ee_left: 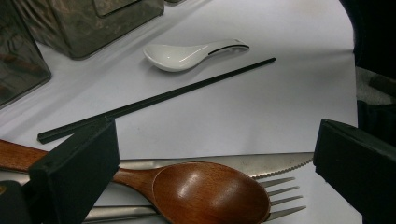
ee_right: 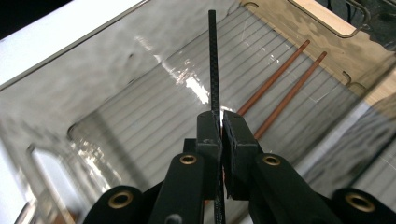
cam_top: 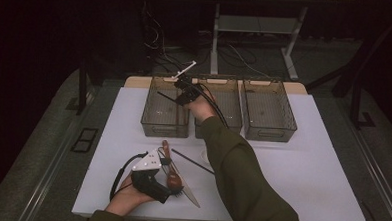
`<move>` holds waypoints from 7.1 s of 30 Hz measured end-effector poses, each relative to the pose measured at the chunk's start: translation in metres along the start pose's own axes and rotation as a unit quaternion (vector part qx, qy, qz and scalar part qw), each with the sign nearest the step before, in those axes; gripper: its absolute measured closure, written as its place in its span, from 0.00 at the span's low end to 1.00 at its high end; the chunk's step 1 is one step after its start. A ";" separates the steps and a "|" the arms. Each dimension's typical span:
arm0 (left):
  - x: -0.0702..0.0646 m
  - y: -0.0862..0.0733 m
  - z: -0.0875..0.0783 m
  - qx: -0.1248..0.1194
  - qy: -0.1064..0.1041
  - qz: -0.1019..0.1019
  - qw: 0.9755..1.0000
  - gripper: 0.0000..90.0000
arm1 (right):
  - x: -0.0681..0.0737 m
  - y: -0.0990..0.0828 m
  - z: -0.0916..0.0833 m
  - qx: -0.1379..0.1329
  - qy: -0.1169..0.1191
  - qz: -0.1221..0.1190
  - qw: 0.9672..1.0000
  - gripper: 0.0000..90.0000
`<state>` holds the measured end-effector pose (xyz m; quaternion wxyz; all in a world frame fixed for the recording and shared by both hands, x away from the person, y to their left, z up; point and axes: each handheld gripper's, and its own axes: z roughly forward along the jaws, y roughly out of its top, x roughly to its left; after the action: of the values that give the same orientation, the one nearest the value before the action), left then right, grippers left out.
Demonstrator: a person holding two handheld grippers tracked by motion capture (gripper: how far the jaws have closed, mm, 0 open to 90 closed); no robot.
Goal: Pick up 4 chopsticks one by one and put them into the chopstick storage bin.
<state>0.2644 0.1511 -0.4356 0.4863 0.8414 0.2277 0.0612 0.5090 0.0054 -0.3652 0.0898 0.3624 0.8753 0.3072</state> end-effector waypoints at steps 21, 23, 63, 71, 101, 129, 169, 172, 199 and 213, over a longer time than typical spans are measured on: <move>0.000 0.000 0.000 -0.005 -0.004 -0.003 1.000 0.00 | 0.003 0.004 -0.022 -0.055 0.041 -0.002 0.998 0.56; -0.001 0.000 0.000 -0.005 -0.005 -0.004 1.000 0.00 | 0.003 -0.001 -0.029 -0.063 0.050 -0.010 0.997 0.55; -0.001 0.000 0.001 0.000 0.000 -0.008 1.000 0.00 | 0.026 -0.189 -0.109 -0.062 0.107 -0.086 0.989 0.80; -0.001 0.000 0.002 0.001 0.000 -0.008 1.000 0.00 | 0.025 -0.235 -0.114 -0.045 0.101 -0.082 0.990 0.84; -0.002 0.000 0.002 0.003 0.000 -0.006 1.000 0.00 | 0.029 -0.281 -0.116 0.006 0.094 -0.108 0.990 0.95; -0.001 0.000 0.002 0.003 0.001 -0.006 1.000 0.00 | -0.005 -0.328 -0.168 -0.005 0.120 -0.133 0.984 0.95; -0.001 0.000 0.003 0.008 -0.003 -0.006 1.000 0.00 | 0.022 -0.274 -0.110 -0.001 0.103 -0.138 0.985 0.89; -0.001 0.000 0.003 0.009 -0.003 -0.005 1.000 0.00 | 0.023 -0.276 -0.111 -0.005 0.096 -0.143 0.985 0.91; -0.001 0.000 0.003 0.010 -0.003 -0.006 1.000 0.00 | 0.019 -0.274 -0.122 -0.028 0.126 -0.124 0.984 0.95; -0.001 0.000 0.004 0.011 -0.002 -0.006 1.000 0.00 | 0.017 -0.265 -0.137 -0.051 0.135 -0.117 0.983 0.95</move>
<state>0.2651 0.1475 -0.4383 0.4781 0.8454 0.2320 0.0539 0.2910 -0.1925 -0.4153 0.0248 0.2078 0.8991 0.3845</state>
